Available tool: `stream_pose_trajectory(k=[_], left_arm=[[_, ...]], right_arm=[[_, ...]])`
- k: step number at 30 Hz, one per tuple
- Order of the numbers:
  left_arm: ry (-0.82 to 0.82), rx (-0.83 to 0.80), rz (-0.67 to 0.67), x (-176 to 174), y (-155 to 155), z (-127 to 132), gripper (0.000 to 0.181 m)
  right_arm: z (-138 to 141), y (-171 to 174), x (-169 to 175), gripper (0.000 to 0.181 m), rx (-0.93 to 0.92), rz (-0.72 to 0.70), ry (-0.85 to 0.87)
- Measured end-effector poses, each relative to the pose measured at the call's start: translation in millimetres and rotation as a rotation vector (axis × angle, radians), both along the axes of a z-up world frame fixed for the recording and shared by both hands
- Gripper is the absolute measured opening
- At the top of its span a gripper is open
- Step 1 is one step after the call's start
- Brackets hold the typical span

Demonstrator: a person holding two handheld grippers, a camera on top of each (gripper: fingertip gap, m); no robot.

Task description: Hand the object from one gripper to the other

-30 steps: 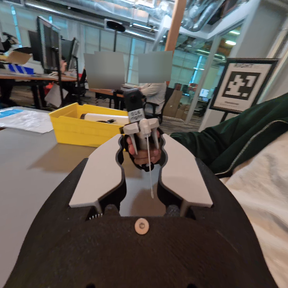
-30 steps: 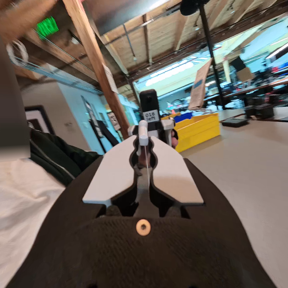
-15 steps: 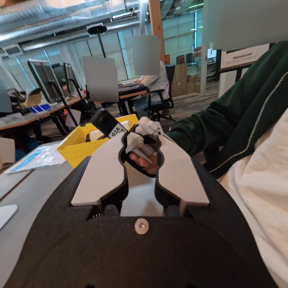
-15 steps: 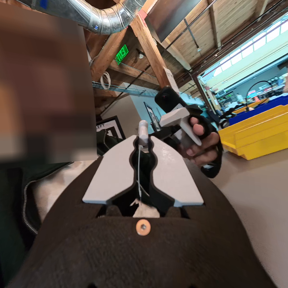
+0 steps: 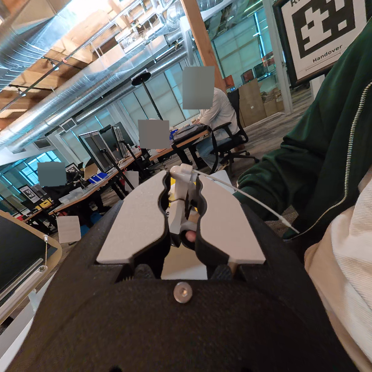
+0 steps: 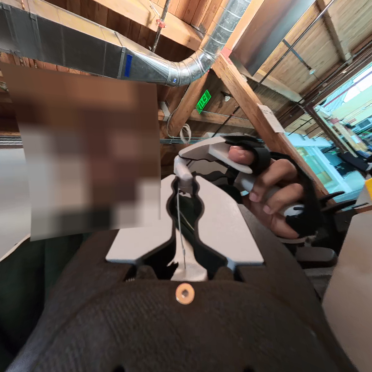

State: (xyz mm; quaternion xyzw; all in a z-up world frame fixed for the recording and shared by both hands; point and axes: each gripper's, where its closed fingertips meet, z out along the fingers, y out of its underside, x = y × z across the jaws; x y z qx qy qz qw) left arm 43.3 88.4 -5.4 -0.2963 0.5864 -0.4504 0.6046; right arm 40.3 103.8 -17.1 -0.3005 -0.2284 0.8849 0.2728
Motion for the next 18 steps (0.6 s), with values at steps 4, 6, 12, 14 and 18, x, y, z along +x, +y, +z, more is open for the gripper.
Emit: stream_pose_trajectory(k=[4,6,12,14,18], left_arm=[[0.013,-0.029,0.069,0,15,1,0.026],[0.077,-0.069,0.180,1,40,-8,0.024],[0.314,-0.382,0.454,-16,124,-65,0.025],[0.377,-0.452,0.506,-23,141,-84,0.025],[0.460,-0.506,0.572,-33,160,-109,0.025]], right_arm=[[-12,30,1,0.041,-0.062,-0.203,-0.051],[-25,56,8,0.053,-0.095,-0.387,-0.140],[-49,98,42,0.041,0.020,-0.902,-0.443],[-57,100,37,0.036,0.083,-0.963,-0.549],[-81,90,3,0.030,0.197,-0.887,-0.744]])
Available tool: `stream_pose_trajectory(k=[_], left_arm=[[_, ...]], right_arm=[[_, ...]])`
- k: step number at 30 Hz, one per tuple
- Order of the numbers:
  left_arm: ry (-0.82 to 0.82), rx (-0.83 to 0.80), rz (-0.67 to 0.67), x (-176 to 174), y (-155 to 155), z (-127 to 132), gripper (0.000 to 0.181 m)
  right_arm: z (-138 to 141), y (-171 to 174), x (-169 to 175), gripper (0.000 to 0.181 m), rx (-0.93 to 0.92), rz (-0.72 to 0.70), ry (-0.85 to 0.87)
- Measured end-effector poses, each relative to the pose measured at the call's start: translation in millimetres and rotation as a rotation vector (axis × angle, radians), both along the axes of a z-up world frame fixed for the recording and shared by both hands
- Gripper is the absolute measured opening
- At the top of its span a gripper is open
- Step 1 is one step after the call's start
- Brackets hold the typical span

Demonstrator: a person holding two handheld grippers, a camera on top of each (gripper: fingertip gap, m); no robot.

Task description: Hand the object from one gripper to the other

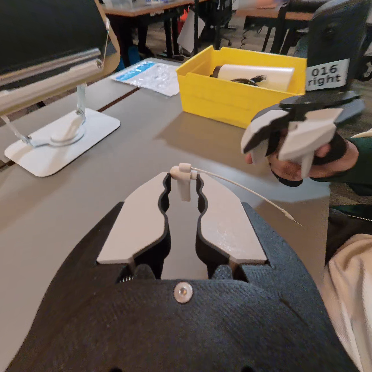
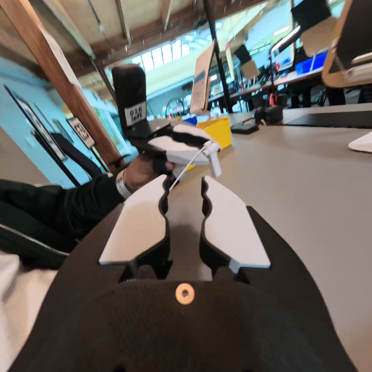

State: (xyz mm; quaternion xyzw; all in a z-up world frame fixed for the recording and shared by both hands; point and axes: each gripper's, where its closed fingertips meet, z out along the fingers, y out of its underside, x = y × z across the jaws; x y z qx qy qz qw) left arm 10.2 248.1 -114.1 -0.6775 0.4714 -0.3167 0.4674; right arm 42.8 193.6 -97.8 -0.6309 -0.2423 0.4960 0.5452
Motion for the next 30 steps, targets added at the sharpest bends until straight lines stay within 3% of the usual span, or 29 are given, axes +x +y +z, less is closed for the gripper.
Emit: stream_pose_trajectory(k=[3,6,10,15,19,21,24,30], left_arm=[[-0.011,-0.058,-0.007,-1,2,-6,0.025],[-0.118,-0.222,-0.064,2,-5,-3,0.026],[-0.277,-0.516,-0.137,2,-11,3,0.026],[-0.296,-0.713,-0.178,5,-16,-14,0.026],[-0.261,-0.728,-0.205,14,-26,-22,0.026],[-0.226,-0.721,-0.220,19,-33,-26,0.026],[-0.207,-0.724,-0.238,25,-40,-28,0.026],[-0.224,-0.754,-0.262,26,-43,-30,0.026]], right_arm=[[-7,-7,-15,0.033,0.137,-0.026,-0.176],[2,-11,-14,0.034,0.491,-0.142,-0.382],[2,-28,-20,0.010,0.841,-0.149,-0.565],[15,-43,-36,0.032,1.009,-0.216,-0.589],[16,-48,-42,0.031,1.055,-0.230,-0.611],[16,-49,-43,0.027,1.072,-0.233,-0.619],[14,-50,-43,0.002,1.086,-0.227,-0.640],[22,-47,-37,0.002,1.078,-0.275,-0.634]])
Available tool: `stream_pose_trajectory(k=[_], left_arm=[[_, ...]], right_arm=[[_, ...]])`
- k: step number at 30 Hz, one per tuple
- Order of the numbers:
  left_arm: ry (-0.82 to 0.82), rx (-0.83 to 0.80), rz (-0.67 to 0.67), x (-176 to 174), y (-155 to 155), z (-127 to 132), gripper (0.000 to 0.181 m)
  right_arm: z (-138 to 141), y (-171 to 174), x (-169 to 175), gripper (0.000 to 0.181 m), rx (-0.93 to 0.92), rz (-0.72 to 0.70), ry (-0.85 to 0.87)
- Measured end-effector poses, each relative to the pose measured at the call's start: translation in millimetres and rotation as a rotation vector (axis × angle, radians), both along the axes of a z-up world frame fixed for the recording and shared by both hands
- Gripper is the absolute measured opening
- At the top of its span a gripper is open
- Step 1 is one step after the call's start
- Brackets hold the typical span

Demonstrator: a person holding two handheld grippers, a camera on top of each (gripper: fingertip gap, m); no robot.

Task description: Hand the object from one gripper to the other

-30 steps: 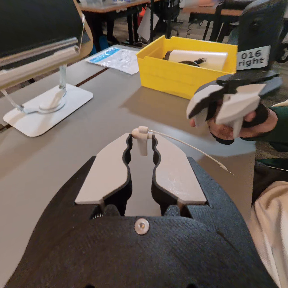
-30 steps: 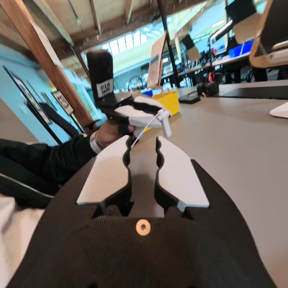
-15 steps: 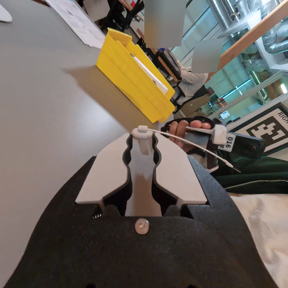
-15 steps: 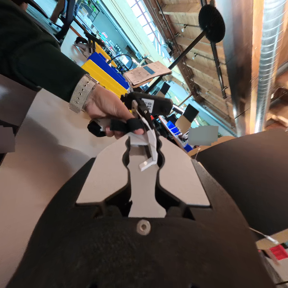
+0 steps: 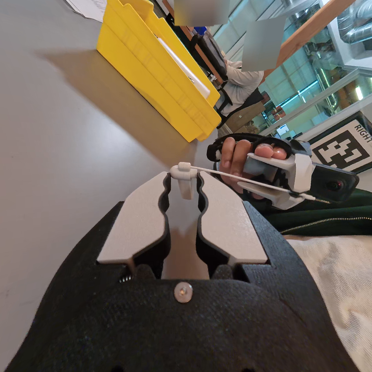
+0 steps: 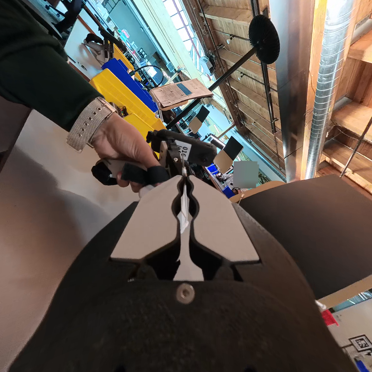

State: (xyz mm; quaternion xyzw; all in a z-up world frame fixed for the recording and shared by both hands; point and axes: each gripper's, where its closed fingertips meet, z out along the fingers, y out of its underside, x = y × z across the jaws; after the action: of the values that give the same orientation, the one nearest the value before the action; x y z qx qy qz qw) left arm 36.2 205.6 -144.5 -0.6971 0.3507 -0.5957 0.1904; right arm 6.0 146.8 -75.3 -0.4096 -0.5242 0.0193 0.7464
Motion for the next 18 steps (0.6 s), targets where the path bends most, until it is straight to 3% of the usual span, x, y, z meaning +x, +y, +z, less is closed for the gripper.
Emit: stream_pose_trajectory(k=[2,6,9,12,18], left_arm=[[-0.012,-0.005,-0.012,0,0,0,0.026],[-0.132,-0.083,-0.100,1,-10,14,0.066],[-0.111,-0.059,-0.132,0,-13,10,0.077],[-0.104,-0.007,-0.151,1,-14,6,0.078],[-0.181,0.142,-0.253,-1,-30,15,0.056]], right_arm=[[5,4,5,0.001,-0.027,-0.016,0.046],[23,19,32,0.002,-0.131,-0.047,0.238],[29,31,54,0.002,-0.280,-0.031,0.379],[26,36,62,0.001,-0.517,0.042,0.471],[23,27,59,0.001,-0.708,0.253,0.488]])
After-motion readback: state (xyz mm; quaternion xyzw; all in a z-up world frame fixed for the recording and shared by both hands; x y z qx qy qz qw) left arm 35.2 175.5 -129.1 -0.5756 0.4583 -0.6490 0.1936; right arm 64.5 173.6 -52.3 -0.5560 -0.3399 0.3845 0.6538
